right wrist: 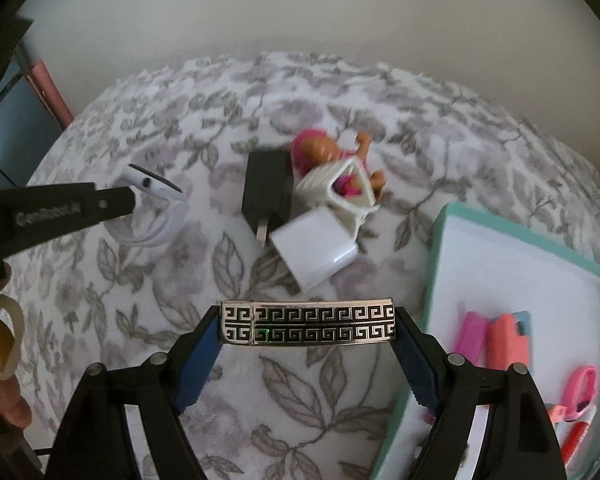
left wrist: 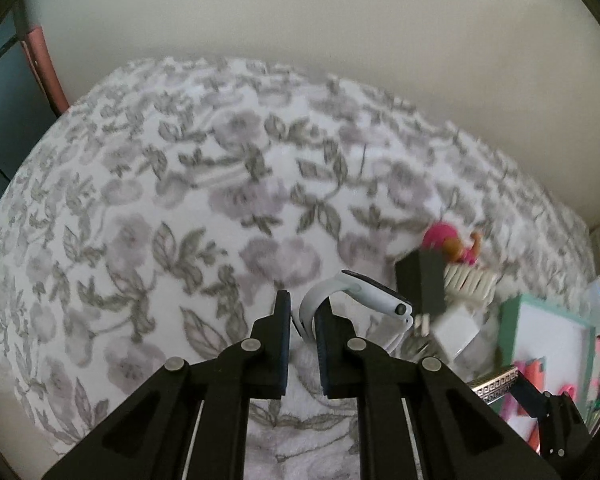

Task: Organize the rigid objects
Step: 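Lift the watch with the left tool while the right tool carries the bar toward the tray, then open the left tool to drop the watch while the right tool releases the bar, then move both tools back toward the black charger and white plastic stand, then grasp the black charger with the left tool while the right tool grasps the white stand, then carry the charger with the left tool while the right tool carries the stand over the tray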

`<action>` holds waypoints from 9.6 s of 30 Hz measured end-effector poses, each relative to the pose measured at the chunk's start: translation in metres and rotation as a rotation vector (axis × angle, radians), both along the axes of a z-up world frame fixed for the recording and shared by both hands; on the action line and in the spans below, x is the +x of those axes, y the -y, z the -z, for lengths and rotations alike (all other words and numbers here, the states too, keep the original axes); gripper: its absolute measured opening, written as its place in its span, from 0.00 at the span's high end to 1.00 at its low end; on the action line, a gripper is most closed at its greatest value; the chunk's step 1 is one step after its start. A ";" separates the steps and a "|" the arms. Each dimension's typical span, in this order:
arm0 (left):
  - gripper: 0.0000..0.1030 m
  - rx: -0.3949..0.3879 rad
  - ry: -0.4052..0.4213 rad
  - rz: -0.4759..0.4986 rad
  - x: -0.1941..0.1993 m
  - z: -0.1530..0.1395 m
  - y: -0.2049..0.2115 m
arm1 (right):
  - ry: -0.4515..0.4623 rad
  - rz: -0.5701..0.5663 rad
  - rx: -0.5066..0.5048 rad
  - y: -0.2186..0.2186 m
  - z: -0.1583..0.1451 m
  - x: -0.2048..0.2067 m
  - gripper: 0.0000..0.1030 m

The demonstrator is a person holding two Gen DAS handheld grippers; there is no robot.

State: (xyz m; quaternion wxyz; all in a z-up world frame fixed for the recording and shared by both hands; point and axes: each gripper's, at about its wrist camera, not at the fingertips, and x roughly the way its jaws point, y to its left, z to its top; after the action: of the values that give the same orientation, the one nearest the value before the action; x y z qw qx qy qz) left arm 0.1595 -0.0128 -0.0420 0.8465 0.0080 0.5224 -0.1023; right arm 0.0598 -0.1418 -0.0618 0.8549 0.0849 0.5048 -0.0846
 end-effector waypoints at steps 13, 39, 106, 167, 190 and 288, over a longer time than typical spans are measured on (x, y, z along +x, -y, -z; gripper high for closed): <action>0.88 -0.100 0.113 0.057 -0.018 -0.058 0.019 | 0.106 0.121 -0.040 0.036 -0.056 -0.028 0.19; 0.88 -0.122 0.079 0.357 -0.090 -0.049 0.165 | 0.023 0.570 0.006 0.194 -0.048 -0.115 0.19; 0.06 -0.006 0.015 0.279 -0.081 -0.001 0.196 | -0.044 0.596 0.026 0.231 -0.013 -0.126 0.00; 0.06 -0.124 -0.076 0.005 0.030 0.012 0.042 | 0.098 0.146 0.168 0.076 -0.017 0.018 0.19; 0.07 -0.132 -0.120 0.043 0.040 0.036 0.066 | 0.105 0.132 0.370 0.076 0.019 0.049 0.43; 0.70 -0.264 0.023 0.129 -0.013 -0.056 0.097 | 0.211 0.491 0.171 0.178 -0.081 -0.054 0.53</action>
State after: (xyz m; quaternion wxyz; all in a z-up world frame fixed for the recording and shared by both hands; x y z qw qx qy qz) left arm 0.1463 -0.1098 0.0140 0.8378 -0.0686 0.4929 -0.2244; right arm 0.0055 -0.3200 0.0194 0.8464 0.2848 0.3825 -0.2370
